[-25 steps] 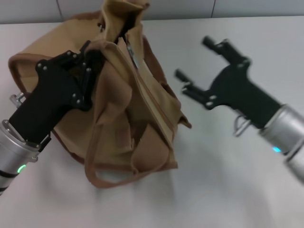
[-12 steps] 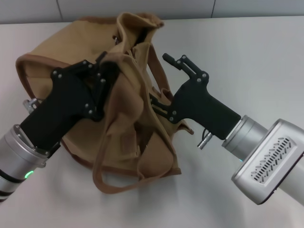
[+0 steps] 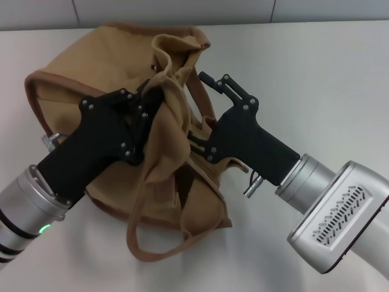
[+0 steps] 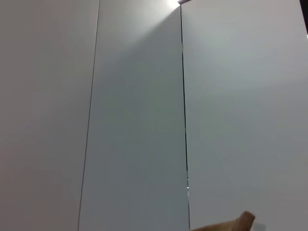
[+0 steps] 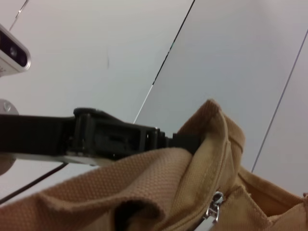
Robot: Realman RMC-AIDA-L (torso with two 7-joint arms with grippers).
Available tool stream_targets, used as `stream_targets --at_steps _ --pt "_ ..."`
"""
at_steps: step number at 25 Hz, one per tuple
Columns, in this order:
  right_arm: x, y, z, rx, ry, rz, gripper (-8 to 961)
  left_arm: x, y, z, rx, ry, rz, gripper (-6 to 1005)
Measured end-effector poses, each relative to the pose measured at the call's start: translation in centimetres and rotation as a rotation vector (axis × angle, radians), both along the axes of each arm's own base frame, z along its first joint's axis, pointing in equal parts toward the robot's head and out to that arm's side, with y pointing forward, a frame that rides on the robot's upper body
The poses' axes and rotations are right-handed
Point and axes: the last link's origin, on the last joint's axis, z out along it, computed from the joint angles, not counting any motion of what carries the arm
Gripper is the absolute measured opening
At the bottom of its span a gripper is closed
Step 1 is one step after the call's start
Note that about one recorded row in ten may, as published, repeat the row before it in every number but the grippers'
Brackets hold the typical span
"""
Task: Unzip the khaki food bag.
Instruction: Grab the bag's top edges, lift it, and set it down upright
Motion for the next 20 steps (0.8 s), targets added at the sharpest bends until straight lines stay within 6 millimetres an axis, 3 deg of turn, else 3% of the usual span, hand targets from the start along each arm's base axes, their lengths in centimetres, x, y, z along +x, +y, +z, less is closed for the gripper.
stream_targets --at_steps 15,20 --pt "0.03 -0.34 0.41 0.015 0.047 -0.023 787 -0.02 -0.06 -0.29 -0.015 0.012 0.0 68" --pt "0.04 -0.2 0.42 0.017 0.047 -0.029 733 0.15 0.18 -0.31 -0.015 0.015 -0.006 69"
